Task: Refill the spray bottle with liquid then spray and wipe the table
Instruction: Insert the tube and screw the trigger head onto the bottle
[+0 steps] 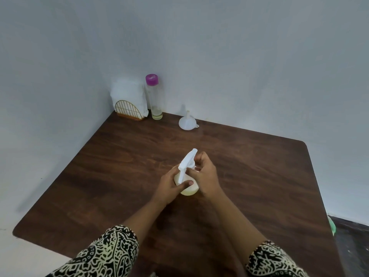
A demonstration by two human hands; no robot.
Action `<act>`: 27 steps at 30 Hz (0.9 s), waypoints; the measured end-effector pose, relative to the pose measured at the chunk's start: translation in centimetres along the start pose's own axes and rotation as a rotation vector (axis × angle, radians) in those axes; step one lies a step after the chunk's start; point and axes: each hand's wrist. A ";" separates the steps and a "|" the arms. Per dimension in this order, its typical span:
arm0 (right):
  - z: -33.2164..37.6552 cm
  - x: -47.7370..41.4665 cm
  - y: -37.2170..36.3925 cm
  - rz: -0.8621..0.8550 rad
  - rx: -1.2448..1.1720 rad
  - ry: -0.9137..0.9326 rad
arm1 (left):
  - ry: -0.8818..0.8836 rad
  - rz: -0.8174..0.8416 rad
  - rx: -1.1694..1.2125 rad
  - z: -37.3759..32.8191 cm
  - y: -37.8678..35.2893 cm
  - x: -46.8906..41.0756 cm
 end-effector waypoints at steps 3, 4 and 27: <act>-0.1 0.9 -1.3 -0.092 -0.020 -0.006 | 0.005 -0.007 0.004 0.1 -0.1 0.0; -0.3 0.7 -1.0 -0.028 -0.046 -0.017 | 0.013 0.004 0.015 0.1 0.0 0.0; -1.1 2.2 -1.2 -0.324 0.301 0.087 | 0.018 0.096 -0.013 0.4 0.0 -0.1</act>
Point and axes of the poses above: each hand's wrist, its own x-axis away from the middle knuckle, its own y-axis out of the back of the hand, z = x × y, and after that the axes turned 3 degrees about y, right-handed
